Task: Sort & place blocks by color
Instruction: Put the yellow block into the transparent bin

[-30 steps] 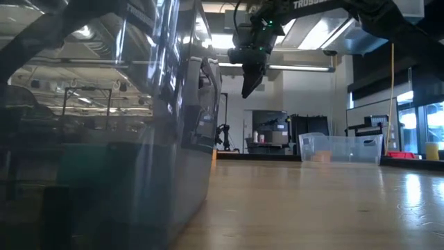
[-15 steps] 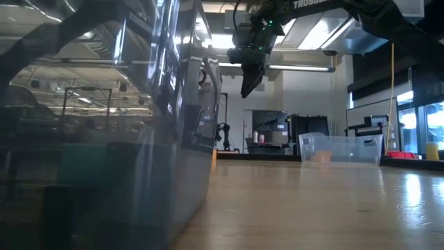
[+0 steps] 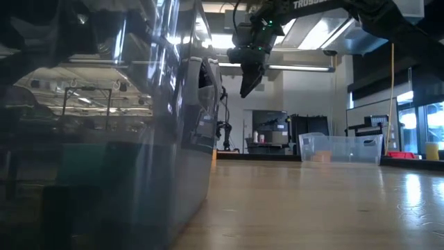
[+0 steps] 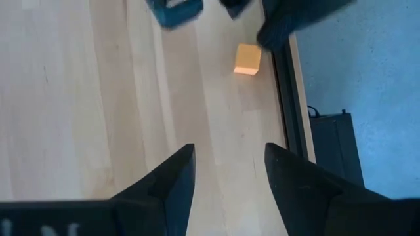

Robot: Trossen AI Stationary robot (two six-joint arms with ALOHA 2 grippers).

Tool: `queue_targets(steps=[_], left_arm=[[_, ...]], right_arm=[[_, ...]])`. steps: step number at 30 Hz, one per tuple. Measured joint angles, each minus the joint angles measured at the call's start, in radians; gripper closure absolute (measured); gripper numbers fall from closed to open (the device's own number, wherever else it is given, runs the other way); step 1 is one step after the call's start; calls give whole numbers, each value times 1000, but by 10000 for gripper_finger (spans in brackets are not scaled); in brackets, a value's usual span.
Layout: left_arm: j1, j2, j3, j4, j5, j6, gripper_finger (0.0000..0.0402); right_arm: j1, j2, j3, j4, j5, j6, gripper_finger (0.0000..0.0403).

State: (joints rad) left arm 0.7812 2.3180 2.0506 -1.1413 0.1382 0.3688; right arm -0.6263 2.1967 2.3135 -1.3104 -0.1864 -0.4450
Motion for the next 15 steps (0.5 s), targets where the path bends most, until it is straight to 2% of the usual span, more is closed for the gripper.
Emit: queue_targets(steps=[8, 15], left_arm=[[-10, 0, 8, 18, 38, -80, 402], [10, 0, 8, 53, 64, -237, 401]], right_arm=[[0, 0, 0, 3, 0, 0, 219], [0, 0, 0, 2, 0, 0, 219]])
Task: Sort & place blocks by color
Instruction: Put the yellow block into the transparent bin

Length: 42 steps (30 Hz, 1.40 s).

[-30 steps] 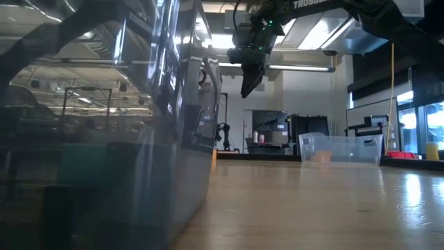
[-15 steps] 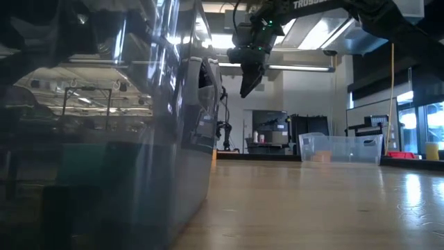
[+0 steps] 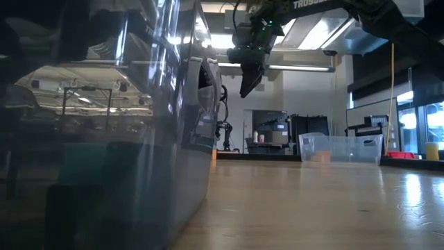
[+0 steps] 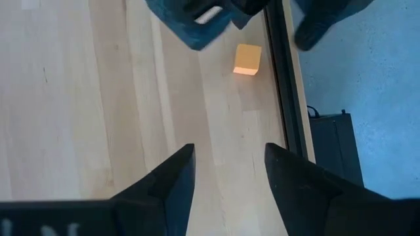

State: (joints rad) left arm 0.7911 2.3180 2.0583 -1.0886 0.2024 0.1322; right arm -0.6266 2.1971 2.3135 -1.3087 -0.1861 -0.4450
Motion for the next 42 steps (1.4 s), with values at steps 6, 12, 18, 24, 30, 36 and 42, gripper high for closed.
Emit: queue_targets(steps=[6, 12, 18, 24, 30, 36, 42], left_arm=[[22, 0, 0, 33, 3, -180, 401], [30, 0, 0, 37, 99, -334, 401], [17, -2, 0, 106, 218, -341, 402], [11, -9, 73, 149, 217, -327, 401], [-19, -3, 101, 149, 119, -257, 402], [-55, 44, 99, 128, 40, -195, 401], [-73, 56, 99, 73, -85, -199, 402]], right_arm=[[0, 0, 0, -1, 0, 0, 219], [0, 0, 0, -2, 0, 0, 219], [0, 0, 0, -3, 0, 0, 219], [0, 0, 0, -6, 1, -1, 219], [0, 0, 0, -51, 1, -3, 219], [-5, 0, 0, -102, 1, -4, 219], [-8, 0, 0, -110, 1, -4, 219]])
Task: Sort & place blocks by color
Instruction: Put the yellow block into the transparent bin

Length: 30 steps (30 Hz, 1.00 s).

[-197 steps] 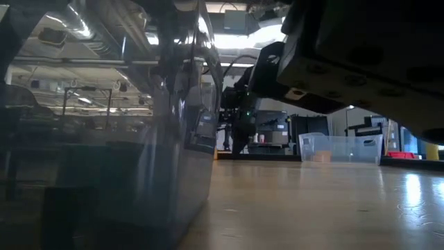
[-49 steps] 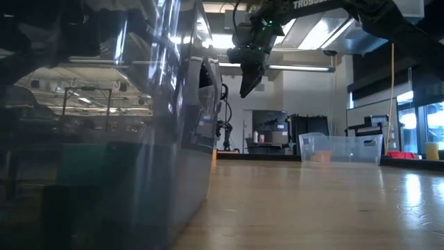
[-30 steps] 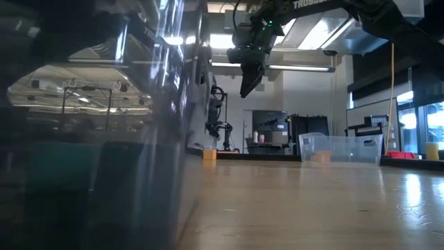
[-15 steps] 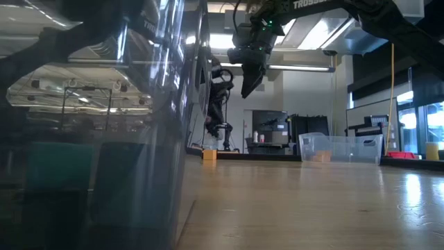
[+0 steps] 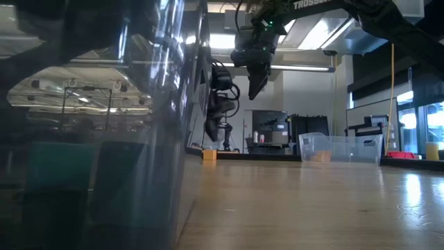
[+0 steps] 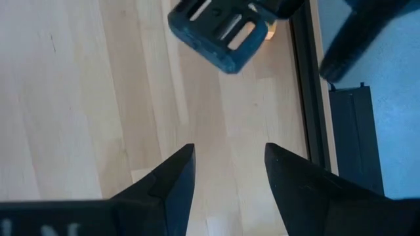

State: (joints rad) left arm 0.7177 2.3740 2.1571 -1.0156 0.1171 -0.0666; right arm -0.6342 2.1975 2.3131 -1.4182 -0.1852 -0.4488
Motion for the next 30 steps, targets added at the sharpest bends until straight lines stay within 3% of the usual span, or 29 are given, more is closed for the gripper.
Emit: queue_targets(steps=[15, 22, 30], left_arm=[[101, 0, 0, -225, -113, 27, 401], [117, -63, 0, -193, -12, 39, 402], [64, -87, 2, -5, 58, 76, 401]], right_arm=[[0, 0, 0, 0, -1, 3, 219], [0, 0, 0, 0, -1, 2, 219], [-6, 0, 0, -19, -1, 1, 219]])
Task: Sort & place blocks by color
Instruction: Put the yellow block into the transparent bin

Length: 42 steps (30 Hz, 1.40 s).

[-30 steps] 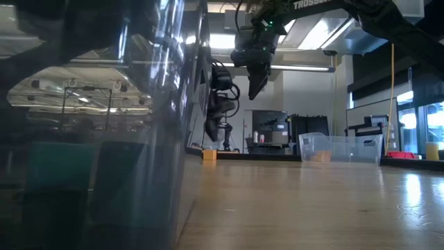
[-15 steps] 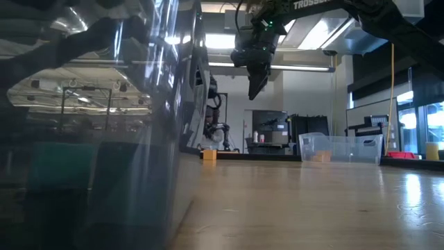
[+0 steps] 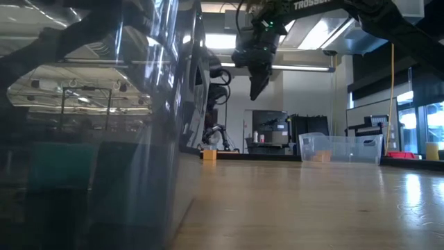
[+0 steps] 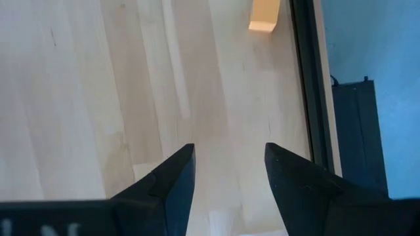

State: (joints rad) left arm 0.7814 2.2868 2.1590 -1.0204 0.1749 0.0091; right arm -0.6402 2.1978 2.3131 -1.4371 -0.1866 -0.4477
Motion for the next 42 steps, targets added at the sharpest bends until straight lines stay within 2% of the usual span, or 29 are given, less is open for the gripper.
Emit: queue_targets(steps=[8, 11, 16, 24, 27, 30, 34, 42], left_arm=[[-52, 14, 0, -35, 10, -52, 401], [-72, 19, -2, -24, 73, -35, 401], [-118, 18, -1, 163, 3, 40, 402], [-128, 18, -1, 432, 28, 174, 401], [-130, 18, -1, 500, 53, 133, 401], [-125, 21, 0, 466, 19, 53, 401], [-118, 64, -1, 340, -60, 46, 401], [-120, 91, -1, 171, -137, 45, 401]], right_arm=[[-23, 0, 0, -53, 0, -1, 219], [-39, 0, 0, -73, 0, -1, 219], [-71, 0, 0, -99, 0, -1, 219], [-119, 0, 0, -126, 0, -1, 219], [-132, 0, 0, -139, 0, -1, 219], [-141, 2, 0, -134, 0, -2, 219], [-145, 2, 0, -134, 0, -2, 219], [-145, 2, 0, -134, 0, -3, 219]])
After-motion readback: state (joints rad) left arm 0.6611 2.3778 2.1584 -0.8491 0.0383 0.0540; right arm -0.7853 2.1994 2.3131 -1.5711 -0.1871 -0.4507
